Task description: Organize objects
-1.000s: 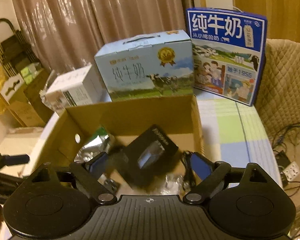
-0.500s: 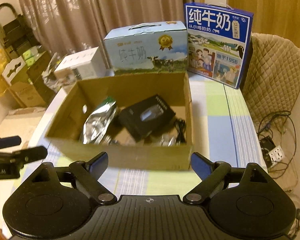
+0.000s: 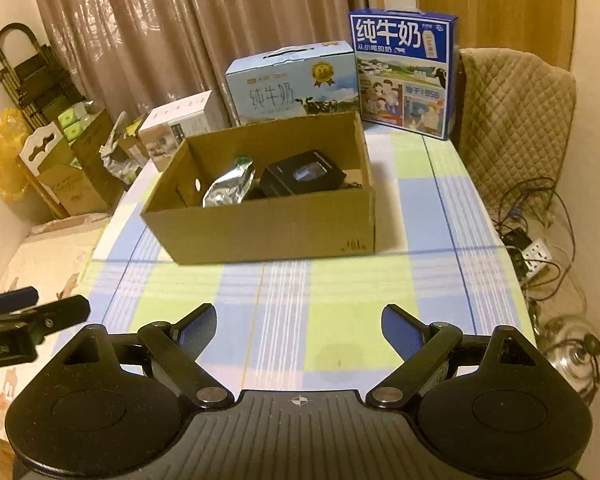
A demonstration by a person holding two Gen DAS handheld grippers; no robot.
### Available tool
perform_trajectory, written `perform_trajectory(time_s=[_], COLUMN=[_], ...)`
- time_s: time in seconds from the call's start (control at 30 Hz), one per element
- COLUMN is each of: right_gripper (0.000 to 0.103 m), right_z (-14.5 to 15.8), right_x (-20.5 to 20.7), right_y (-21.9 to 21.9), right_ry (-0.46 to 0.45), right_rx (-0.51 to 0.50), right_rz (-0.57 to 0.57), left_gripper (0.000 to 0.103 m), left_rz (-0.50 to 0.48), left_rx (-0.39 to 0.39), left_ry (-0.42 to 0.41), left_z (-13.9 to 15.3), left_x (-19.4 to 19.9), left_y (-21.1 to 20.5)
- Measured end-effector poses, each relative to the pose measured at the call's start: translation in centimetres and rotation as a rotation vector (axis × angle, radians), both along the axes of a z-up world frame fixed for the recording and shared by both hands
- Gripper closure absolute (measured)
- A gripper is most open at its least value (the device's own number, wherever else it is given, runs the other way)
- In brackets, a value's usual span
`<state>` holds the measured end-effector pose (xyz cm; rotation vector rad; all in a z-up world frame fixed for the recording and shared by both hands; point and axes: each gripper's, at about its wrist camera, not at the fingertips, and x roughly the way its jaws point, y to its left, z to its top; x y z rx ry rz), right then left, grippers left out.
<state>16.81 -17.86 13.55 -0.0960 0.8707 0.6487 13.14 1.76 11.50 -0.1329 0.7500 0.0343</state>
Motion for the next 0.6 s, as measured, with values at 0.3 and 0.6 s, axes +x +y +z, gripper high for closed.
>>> perform_trajectory(time_s=[0.3, 0.6], right_gripper=[0.016, 0.016], right_z=[-0.4, -0.4], right_x=[-4.4, -5.3], right_y=[-2.5, -3.5], right_ry=[-0.024, -0.027], right_rx=[-0.006, 0.003], right_rz=[-0.011, -0.02], left_gripper=[0.001, 0.001], left_rz=[-0.021, -0.006], left_rx=[0.019, 0.021], left_ry=[0.005, 0.014], left_z=[0.2, -0.3], left_x=[-4.8, -5.9], left_y=[-1.9, -2.2])
